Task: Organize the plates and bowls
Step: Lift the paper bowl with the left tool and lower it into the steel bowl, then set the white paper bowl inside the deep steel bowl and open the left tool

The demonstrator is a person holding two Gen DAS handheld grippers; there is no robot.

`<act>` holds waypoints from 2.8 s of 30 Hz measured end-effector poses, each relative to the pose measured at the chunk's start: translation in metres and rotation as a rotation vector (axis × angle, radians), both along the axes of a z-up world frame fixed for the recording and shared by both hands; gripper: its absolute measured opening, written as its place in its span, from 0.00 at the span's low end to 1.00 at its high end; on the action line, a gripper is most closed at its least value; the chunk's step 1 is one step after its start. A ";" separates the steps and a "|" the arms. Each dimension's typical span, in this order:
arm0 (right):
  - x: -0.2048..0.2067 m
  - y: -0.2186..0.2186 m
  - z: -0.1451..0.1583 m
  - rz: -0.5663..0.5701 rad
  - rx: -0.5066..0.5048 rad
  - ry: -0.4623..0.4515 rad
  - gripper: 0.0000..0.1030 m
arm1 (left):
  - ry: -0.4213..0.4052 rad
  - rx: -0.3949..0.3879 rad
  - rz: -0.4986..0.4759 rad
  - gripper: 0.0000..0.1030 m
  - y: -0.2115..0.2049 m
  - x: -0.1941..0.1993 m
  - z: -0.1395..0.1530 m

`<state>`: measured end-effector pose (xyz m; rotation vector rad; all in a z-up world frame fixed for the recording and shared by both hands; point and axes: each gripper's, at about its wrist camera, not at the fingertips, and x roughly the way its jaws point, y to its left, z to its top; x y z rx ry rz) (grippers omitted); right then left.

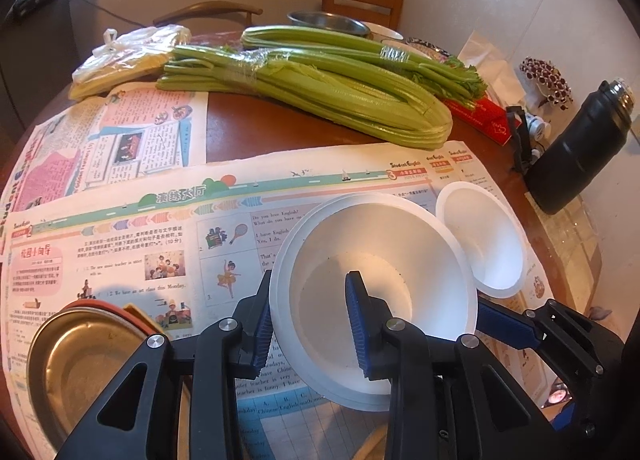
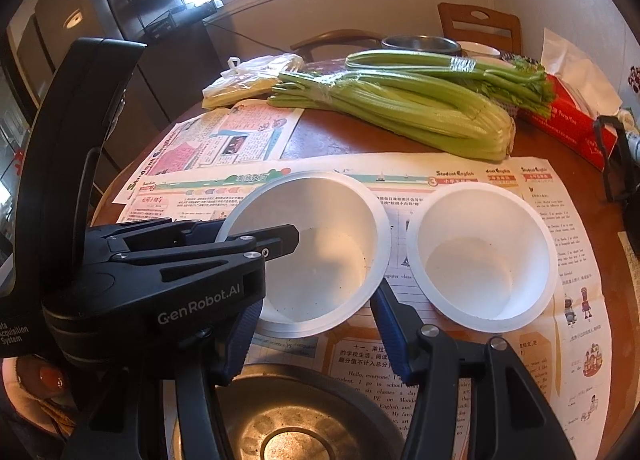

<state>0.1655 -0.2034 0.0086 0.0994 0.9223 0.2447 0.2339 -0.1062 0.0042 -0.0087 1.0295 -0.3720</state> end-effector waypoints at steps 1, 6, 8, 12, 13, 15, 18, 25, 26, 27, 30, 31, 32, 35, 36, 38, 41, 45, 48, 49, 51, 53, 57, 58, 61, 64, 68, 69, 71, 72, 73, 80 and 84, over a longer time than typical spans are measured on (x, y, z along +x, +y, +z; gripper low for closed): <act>-0.002 0.001 0.002 0.002 0.000 -0.004 0.54 | -0.006 -0.001 0.000 0.33 0.001 -0.002 0.003; -0.012 0.002 0.011 0.007 -0.008 -0.032 0.54 | -0.036 0.000 -0.003 0.33 0.002 -0.015 0.015; -0.017 0.003 0.014 0.008 -0.015 -0.042 0.54 | -0.047 -0.002 -0.007 0.33 0.003 -0.021 0.020; -0.028 0.004 0.022 0.007 -0.018 -0.064 0.54 | -0.069 0.001 -0.012 0.33 0.002 -0.034 0.029; -0.031 0.004 0.024 0.008 -0.019 -0.069 0.54 | -0.073 0.005 -0.012 0.33 0.002 -0.038 0.032; -0.038 0.004 0.027 0.009 -0.022 -0.079 0.54 | -0.083 0.008 -0.017 0.33 0.001 -0.045 0.036; -0.049 0.004 0.032 0.007 -0.036 -0.101 0.54 | -0.105 0.016 -0.022 0.33 -0.001 -0.059 0.043; -0.069 0.000 0.041 0.018 -0.031 -0.125 0.54 | -0.127 0.019 -0.026 0.34 -0.003 -0.080 0.054; -0.071 0.000 0.042 0.019 -0.032 -0.128 0.54 | -0.128 0.018 -0.025 0.34 -0.003 -0.083 0.055; -0.075 0.000 0.043 0.022 -0.032 -0.133 0.54 | -0.132 0.020 -0.027 0.34 -0.004 -0.087 0.057; -0.084 -0.002 0.045 0.026 -0.030 -0.141 0.54 | -0.137 0.019 -0.028 0.34 -0.005 -0.095 0.059; -0.087 -0.002 0.046 0.028 -0.029 -0.144 0.54 | -0.143 0.020 -0.032 0.35 -0.006 -0.099 0.060; -0.089 -0.003 0.046 0.028 -0.028 -0.146 0.54 | -0.143 0.020 -0.033 0.35 -0.007 -0.101 0.060; -0.097 -0.006 0.047 0.032 -0.021 -0.146 0.54 | -0.143 0.016 -0.038 0.35 -0.008 -0.109 0.061; -0.100 -0.007 0.047 0.031 -0.021 -0.147 0.54 | -0.143 0.016 -0.038 0.35 -0.008 -0.111 0.060; -0.104 -0.007 0.047 0.033 -0.020 -0.148 0.54 | -0.142 0.016 -0.041 0.36 -0.009 -0.115 0.059; -0.110 -0.008 0.045 0.033 -0.022 -0.147 0.54 | -0.141 0.015 -0.041 0.36 -0.010 -0.122 0.056; -0.119 -0.010 0.040 0.033 -0.025 -0.143 0.55 | -0.129 0.006 -0.041 0.36 -0.010 -0.131 0.048; -0.125 -0.011 0.033 0.033 -0.029 -0.130 0.55 | -0.114 0.010 -0.049 0.36 -0.013 -0.134 0.040; -0.126 -0.011 0.031 0.031 -0.030 -0.125 0.55 | -0.109 0.011 -0.050 0.36 -0.014 -0.136 0.038; -0.129 -0.013 0.027 0.028 -0.031 -0.113 0.55 | -0.104 0.009 -0.054 0.36 -0.016 -0.139 0.034; -0.132 -0.015 0.024 0.024 -0.032 -0.109 0.55 | -0.104 0.011 -0.059 0.36 -0.017 -0.141 0.031; -0.139 -0.019 0.015 0.008 -0.026 -0.107 0.55 | -0.092 0.021 -0.076 0.36 -0.023 -0.145 0.022; -0.140 -0.022 0.012 0.005 -0.021 -0.102 0.55 | -0.088 0.027 -0.081 0.36 -0.025 -0.146 0.019; -0.142 -0.026 0.003 0.002 -0.015 -0.082 0.55 | -0.071 0.038 -0.087 0.36 -0.029 -0.148 0.011; -0.142 -0.026 -0.003 0.001 -0.028 -0.062 0.55 | -0.058 0.050 -0.085 0.37 -0.032 -0.148 0.004; -0.142 -0.029 -0.009 0.003 -0.026 -0.046 0.55 | -0.048 0.052 -0.090 0.37 -0.033 -0.148 -0.002; -0.141 -0.029 -0.010 0.005 -0.023 -0.044 0.55 | -0.044 0.054 -0.089 0.38 -0.034 -0.147 -0.003; -0.141 -0.030 -0.013 0.006 -0.020 -0.039 0.55 | -0.042 0.061 -0.087 0.38 -0.034 -0.147 -0.006; -0.141 -0.029 -0.015 0.007 -0.020 -0.038 0.55 | -0.039 0.057 -0.084 0.38 -0.033 -0.146 -0.007; -0.141 -0.028 -0.015 0.007 -0.027 -0.041 0.55 | -0.039 0.058 -0.083 0.38 -0.033 -0.146 -0.007; -0.143 -0.023 -0.014 0.021 -0.050 -0.054 0.55 | -0.043 0.064 -0.075 0.38 -0.030 -0.148 -0.007; -0.143 -0.018 -0.015 0.040 -0.063 -0.062 0.55 | -0.030 0.053 -0.058 0.38 -0.023 -0.148 -0.009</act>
